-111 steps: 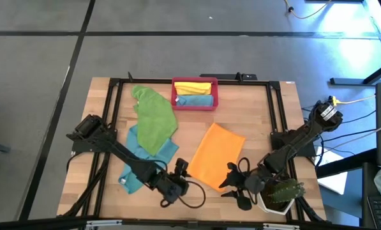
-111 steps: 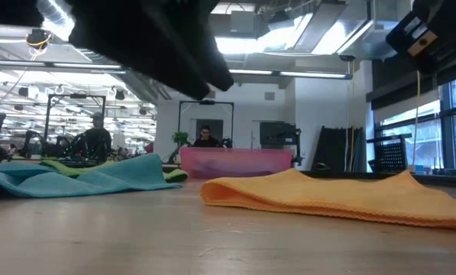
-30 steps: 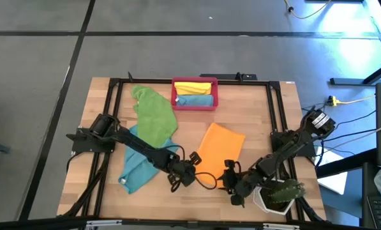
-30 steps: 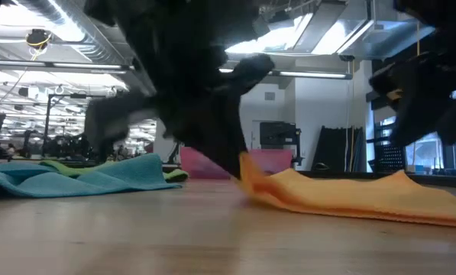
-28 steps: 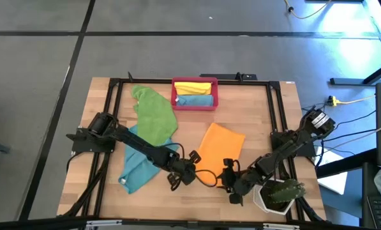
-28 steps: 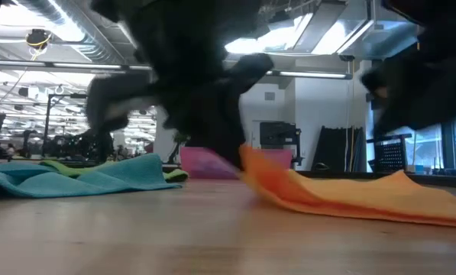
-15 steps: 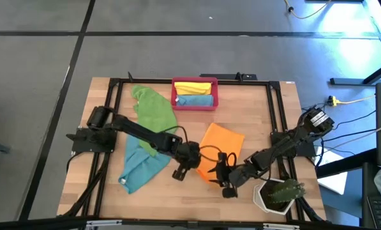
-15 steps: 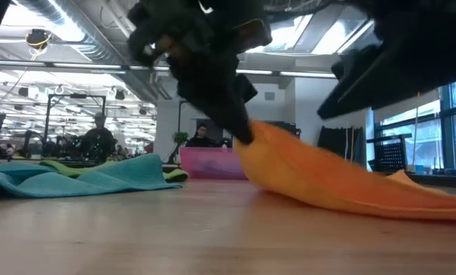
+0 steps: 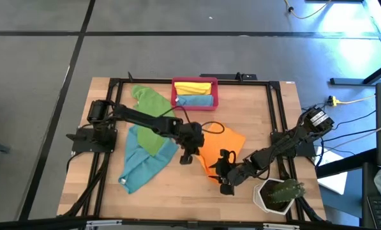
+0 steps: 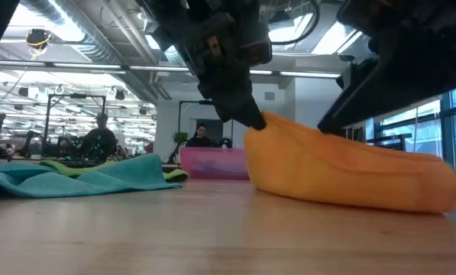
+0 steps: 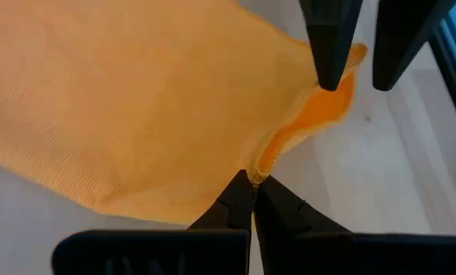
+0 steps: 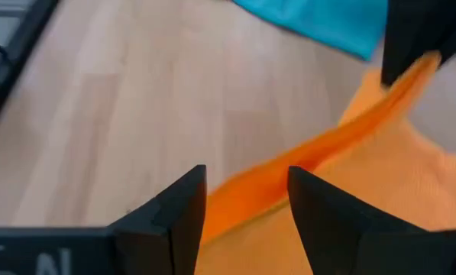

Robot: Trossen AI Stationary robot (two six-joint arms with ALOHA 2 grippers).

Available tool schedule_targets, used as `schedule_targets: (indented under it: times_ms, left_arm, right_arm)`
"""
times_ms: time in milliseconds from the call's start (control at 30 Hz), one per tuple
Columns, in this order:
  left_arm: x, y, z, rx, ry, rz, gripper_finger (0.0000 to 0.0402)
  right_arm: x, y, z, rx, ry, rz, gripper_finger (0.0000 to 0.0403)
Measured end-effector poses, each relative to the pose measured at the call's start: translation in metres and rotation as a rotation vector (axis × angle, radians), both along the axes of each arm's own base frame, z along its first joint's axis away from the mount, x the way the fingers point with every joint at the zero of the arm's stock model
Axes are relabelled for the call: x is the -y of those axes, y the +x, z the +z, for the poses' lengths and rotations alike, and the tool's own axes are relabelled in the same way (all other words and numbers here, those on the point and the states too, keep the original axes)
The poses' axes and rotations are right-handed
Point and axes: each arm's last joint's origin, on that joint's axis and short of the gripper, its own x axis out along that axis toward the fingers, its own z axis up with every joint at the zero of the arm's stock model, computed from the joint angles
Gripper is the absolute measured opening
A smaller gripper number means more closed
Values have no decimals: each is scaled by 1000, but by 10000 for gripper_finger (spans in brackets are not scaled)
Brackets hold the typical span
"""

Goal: Roll microfiber towels into tight, uniform cylinder then place into a basket
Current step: Fold the orange microfiber towel

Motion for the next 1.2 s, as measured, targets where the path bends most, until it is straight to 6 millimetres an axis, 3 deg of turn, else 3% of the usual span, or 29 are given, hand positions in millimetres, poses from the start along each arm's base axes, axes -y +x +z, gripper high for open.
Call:
schedule_targets:
  times_ms: [367,700,833,1033,1200]
  left_arm:
    - [-21,0,0,4,-25,31,0]
    - [-22,0,0,11,-9,13,0]
    - [-23,0,0,11,-9,15,0]
    - [-22,1,0,11,-6,16,0]
    - [-23,1,0,10,-6,18,0]
  right_arm:
    - [11,3,-2,-17,91,-149,245]
    - [13,9,7,-89,128,-182,248]
    - [11,12,22,-184,71,-202,248]
    - [6,20,43,-166,98,-222,248]
    - [8,18,36,-181,153,-261,248]
